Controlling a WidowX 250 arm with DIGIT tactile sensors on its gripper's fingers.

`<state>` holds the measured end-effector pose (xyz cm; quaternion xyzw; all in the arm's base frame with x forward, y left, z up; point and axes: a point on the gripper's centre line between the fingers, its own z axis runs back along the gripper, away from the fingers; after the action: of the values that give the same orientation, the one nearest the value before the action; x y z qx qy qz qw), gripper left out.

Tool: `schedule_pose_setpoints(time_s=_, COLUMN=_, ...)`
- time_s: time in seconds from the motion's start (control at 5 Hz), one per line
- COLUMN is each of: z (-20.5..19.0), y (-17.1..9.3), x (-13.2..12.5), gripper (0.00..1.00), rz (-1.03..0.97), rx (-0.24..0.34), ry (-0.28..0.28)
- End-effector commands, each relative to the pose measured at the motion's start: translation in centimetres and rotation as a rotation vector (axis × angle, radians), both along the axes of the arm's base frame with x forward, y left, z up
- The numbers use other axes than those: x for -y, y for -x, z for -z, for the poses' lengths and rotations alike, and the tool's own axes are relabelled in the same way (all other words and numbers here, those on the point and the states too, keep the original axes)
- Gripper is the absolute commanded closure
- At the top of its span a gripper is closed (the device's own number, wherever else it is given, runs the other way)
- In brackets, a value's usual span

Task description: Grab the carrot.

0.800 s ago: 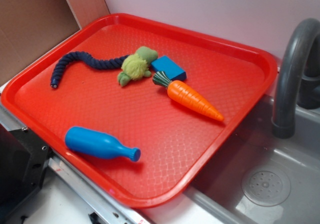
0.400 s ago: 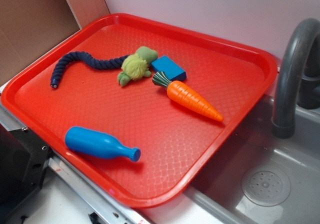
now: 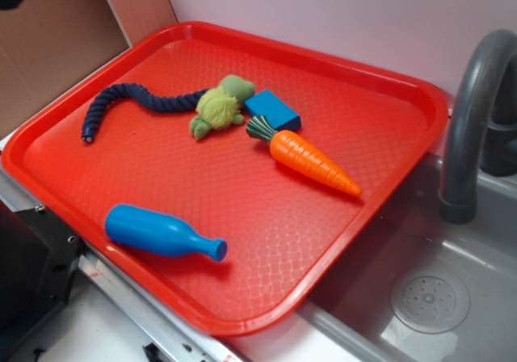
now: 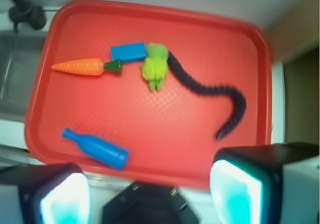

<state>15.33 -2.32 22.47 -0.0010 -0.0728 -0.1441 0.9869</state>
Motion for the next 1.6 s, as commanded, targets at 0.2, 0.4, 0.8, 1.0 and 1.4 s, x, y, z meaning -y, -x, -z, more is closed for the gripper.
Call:
schedule_pose_setpoints(time_s=0.2, z=5.0, y=-7.8, x=4.8, gripper=0.00, rz=0.753, rx=0.030, ry=-0.044)
schedule_pose_setpoints(time_s=0.4, z=7.7, y=-8.1, x=7.4, gripper=0.00, rz=1.004, rx=0.000, ry=-0.072)
schedule_pose_setpoints(time_s=0.8, z=11.9, y=-7.8, x=9.7, gripper=0.00, rz=1.389, rx=-0.062, ry=-0.149)
schedule_pose_setpoints(time_s=1.0, z=13.7, y=-8.4, x=10.5, gripper=0.00, rz=1.410, rx=-0.095, ry=-0.162)
schedule_pose_setpoints(time_s=1.4, z=19.2, y=-9.8, x=11.6, gripper=0.00, rz=1.317, rx=-0.229, ry=-0.160)
